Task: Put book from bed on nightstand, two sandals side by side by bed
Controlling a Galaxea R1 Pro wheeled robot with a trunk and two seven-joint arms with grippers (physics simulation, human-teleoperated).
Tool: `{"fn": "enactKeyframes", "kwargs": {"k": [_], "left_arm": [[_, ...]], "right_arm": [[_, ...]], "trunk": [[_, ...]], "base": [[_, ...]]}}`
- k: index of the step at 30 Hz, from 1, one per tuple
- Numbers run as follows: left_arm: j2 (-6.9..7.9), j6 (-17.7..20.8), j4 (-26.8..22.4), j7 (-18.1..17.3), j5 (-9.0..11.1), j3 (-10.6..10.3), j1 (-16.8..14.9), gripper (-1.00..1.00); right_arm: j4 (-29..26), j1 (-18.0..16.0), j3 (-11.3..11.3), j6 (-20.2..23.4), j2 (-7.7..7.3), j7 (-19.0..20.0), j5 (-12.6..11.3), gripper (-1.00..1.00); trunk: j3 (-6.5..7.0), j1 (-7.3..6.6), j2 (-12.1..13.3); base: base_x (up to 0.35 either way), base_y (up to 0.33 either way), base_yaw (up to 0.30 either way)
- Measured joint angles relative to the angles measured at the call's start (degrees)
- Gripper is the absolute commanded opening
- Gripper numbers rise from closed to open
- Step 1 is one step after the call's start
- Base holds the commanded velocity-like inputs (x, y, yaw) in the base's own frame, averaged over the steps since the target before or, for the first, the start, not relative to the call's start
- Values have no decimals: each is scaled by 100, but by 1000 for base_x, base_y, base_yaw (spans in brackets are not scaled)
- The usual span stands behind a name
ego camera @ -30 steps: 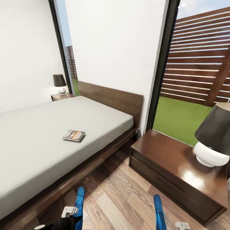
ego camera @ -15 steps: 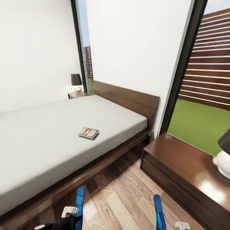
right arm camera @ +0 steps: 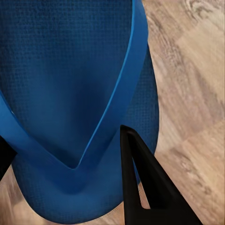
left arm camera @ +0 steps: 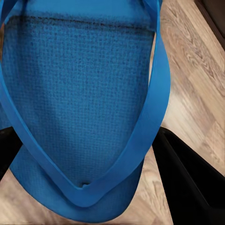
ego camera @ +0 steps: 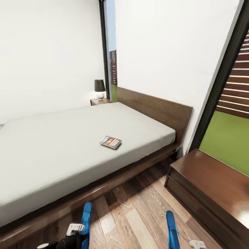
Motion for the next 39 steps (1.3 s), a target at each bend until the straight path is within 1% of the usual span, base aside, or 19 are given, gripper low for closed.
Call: {"fn": "enactKeyframes", "kwargs": {"k": [6, 12, 23, 39], "left_arm": [[0, 0, 18, 1, 0, -3, 0, -100], [0, -8, 145, 1, 4, -2, 0, -100], [-34, -9, 157, -2, 14, 3, 0, -100], [-34, -9, 153, -1, 12, 0, 0, -100]], "right_arm": [[0, 0, 1, 0, 3, 0, 2, -100], [-2, 0, -5, 0, 3, 3, 0, -100], [0, 0, -21, 8, -14, 8, -8, -100], [-4, 0, -16, 6, -15, 9, -5, -100]], "trunk": [[0, 0, 0], [0, 0, 0], [0, 0, 0], [0, 0, 0]], "base": [[0, 0, 290], [0, 0, 290], [0, 0, 291], [0, 0, 291]]}}
